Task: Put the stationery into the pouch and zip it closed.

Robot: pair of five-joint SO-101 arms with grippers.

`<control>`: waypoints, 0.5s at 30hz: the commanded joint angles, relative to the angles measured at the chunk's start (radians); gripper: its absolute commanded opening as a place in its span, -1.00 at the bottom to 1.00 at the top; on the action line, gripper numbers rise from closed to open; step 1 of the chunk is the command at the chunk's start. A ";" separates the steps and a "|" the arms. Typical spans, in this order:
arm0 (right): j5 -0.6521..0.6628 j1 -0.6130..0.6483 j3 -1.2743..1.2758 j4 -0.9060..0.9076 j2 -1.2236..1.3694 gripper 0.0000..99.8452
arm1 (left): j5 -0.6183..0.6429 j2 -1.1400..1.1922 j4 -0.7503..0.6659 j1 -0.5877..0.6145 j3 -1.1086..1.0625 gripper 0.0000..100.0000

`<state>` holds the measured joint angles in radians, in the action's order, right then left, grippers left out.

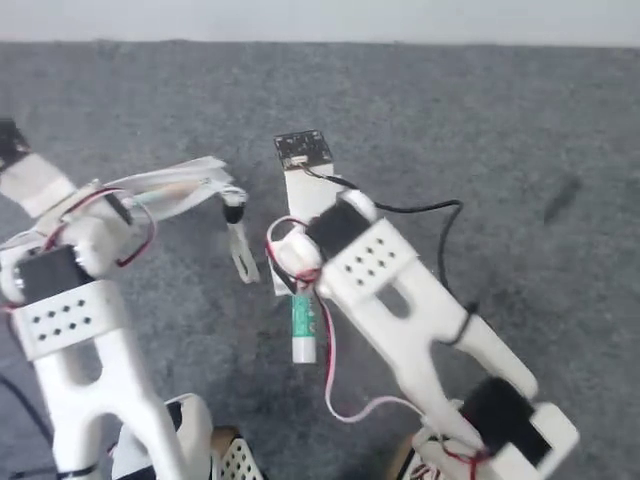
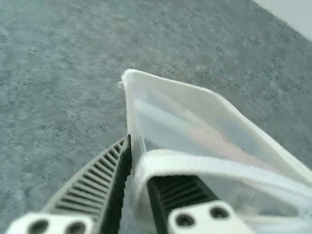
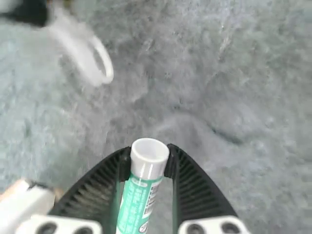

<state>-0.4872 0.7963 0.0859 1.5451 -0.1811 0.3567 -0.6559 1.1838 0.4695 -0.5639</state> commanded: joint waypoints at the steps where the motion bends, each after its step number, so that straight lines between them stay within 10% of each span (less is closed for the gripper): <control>1: 0.035 -0.005 -0.046 0.067 -0.153 -0.99 | -0.011 -0.071 0.023 -0.048 0.002 -0.98; 15: 0.044 -0.004 0.215 -0.139 -0.552 -0.99 | -0.044 -0.362 0.031 -0.315 -0.067 -0.98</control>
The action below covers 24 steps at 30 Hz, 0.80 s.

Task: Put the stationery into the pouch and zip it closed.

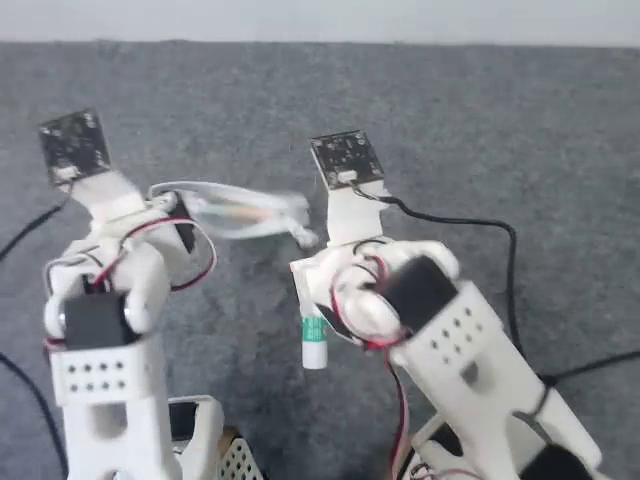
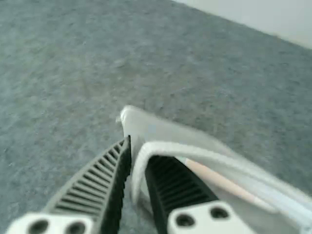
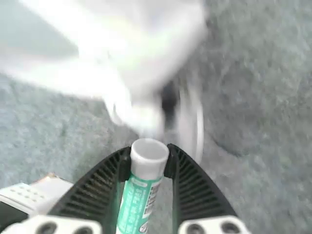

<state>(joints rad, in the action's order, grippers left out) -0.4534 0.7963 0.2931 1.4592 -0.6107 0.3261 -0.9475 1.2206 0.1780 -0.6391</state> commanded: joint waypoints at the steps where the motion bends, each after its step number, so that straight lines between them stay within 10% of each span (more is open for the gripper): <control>1: 0.011 -0.004 0.018 -0.062 -0.160 -0.99 | -0.014 -0.072 -0.008 -0.031 0.004 -0.98; 9: 0.011 0.051 0.129 -0.280 -0.487 -0.99 | -0.015 -0.051 -0.008 -0.037 -0.007 -0.98; 24: 0.017 0.048 0.724 -1.454 -0.664 -0.99 | -0.015 -0.055 -0.008 -0.029 -0.028 -0.98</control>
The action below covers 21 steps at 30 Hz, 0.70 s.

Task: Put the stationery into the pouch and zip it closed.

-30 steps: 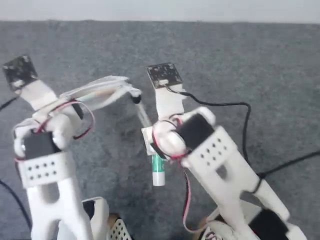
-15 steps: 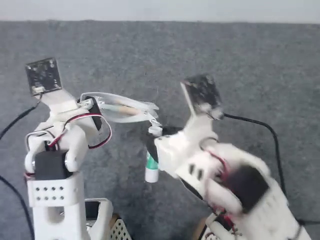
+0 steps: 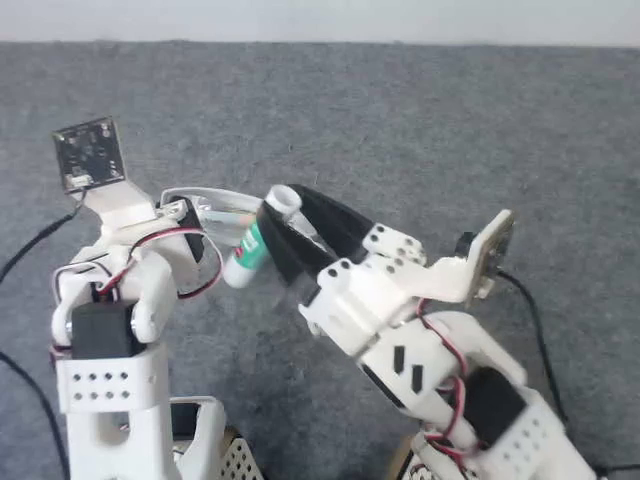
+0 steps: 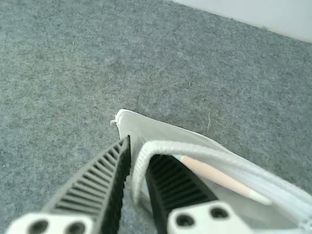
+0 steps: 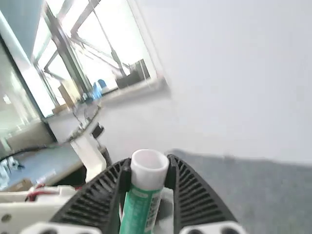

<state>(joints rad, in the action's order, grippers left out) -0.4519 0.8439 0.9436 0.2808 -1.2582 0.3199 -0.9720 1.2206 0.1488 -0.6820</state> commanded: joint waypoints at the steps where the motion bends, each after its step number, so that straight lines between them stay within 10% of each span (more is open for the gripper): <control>1: 0.015 0.001 0.109 -0.346 -0.015 -0.99 | -0.009 -0.031 -0.008 0.000 0.015 -0.98; 21: 0.083 -0.074 0.189 -0.707 0.473 -0.99 | -0.011 -0.032 -0.035 0.000 -0.016 -0.98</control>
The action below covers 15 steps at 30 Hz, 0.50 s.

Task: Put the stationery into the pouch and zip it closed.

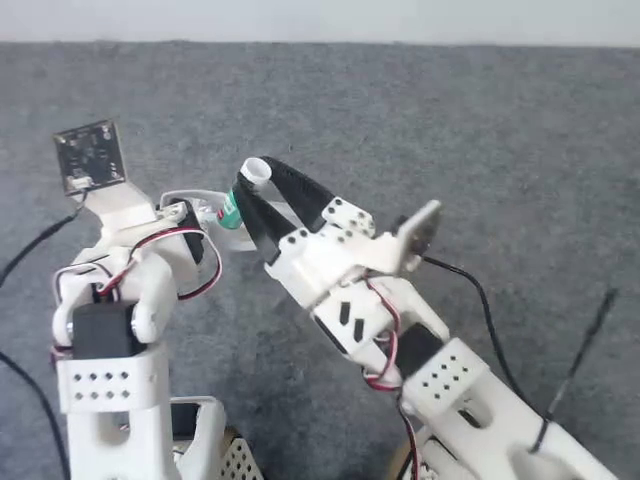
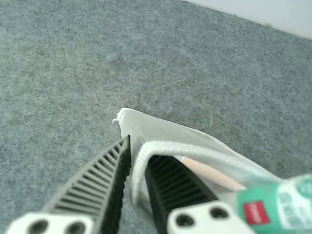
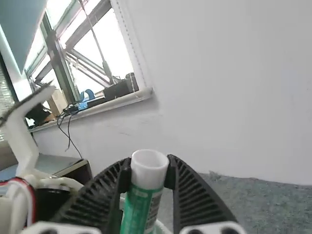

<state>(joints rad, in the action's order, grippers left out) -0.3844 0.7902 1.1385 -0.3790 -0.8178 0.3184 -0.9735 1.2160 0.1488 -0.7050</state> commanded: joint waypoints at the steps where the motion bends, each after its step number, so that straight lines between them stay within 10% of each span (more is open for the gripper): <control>1: 0.029 -0.030 -0.006 -0.061 0.048 -0.99 | -0.009 -0.031 -0.031 0.000 0.007 -0.98; 15: 0.287 -0.021 0.124 -0.231 0.048 -0.76 | -0.009 -0.031 -0.028 0.000 0.005 -0.98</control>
<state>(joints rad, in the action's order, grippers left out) -0.1343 0.7718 1.2336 -0.5846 -0.7258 0.3184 -0.9735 1.2160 0.1442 -0.7050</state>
